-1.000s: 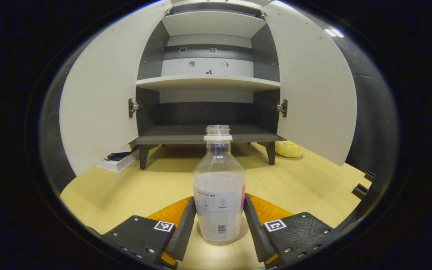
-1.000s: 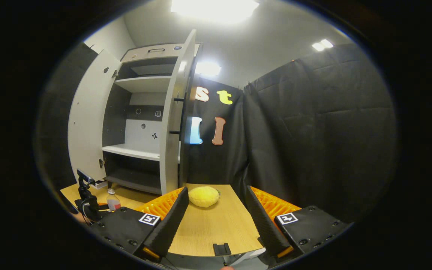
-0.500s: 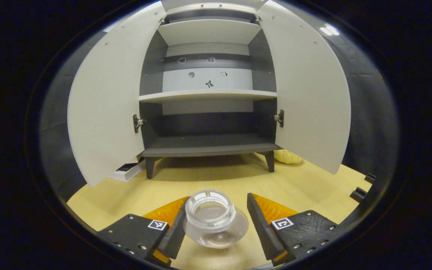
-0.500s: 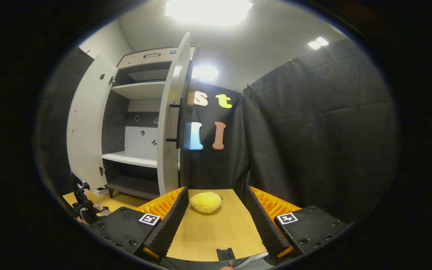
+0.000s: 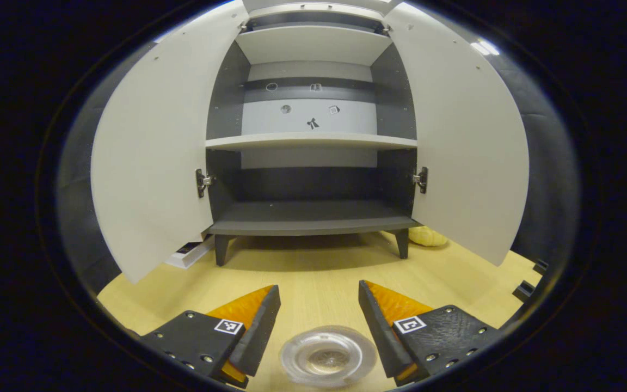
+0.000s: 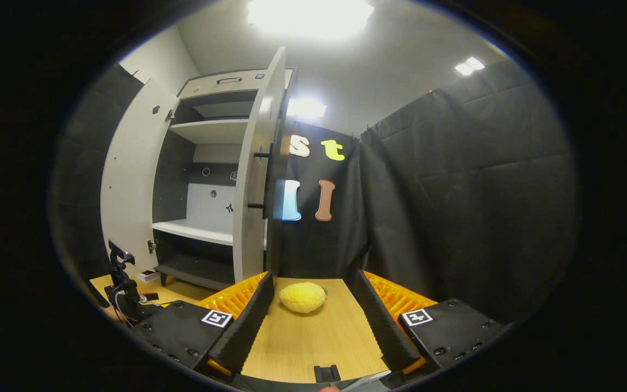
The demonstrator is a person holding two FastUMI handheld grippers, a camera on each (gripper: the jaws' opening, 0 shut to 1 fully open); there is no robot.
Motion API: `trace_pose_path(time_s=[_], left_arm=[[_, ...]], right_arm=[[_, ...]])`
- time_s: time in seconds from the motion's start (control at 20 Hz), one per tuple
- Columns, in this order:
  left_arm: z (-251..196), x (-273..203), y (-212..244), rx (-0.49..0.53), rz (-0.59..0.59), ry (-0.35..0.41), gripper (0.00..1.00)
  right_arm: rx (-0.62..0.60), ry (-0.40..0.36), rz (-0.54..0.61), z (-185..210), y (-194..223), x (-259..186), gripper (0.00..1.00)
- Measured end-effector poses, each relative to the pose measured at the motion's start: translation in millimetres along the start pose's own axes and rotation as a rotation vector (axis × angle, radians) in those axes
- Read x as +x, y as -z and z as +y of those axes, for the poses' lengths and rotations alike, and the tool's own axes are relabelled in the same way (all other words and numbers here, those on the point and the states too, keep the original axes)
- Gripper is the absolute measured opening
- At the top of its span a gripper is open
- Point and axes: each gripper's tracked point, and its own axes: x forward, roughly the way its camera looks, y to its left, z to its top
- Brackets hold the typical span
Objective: Grasp the bottle in the cabinet with the left hand and place it on the coaster, then close the right door with the right hand and the left door with the left hand.
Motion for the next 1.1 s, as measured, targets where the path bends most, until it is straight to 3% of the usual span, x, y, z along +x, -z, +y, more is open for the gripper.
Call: trace_pose_path(time_s=[0.05,0.1,0.2,0.45,0.5,1.1], left_arm=[[1,7,1,-0.002,0.009,0.004,0.85],[2,12,1,-0.004,0.015,0.007,0.85],[1,17,1,-0.009,0.027,0.018,0.85],[0,28,-3,0.003,0.044,0.055,0.85],[-1,31,-4,0.000,0.052,0.063,0.85],[-4,41,-9,-0.020,0.094,0.122,0.85]], right_arm=[[0.008,0.000,0.010,1,4,2,0.97],[0.015,0.000,0.018,2,6,4,0.92],[0.020,0.003,0.030,4,9,9,0.97],[0.030,0.010,0.036,6,13,17,0.92],[0.031,0.010,0.039,8,14,19,0.97],[0.093,0.063,0.084,0,35,24,0.97]])
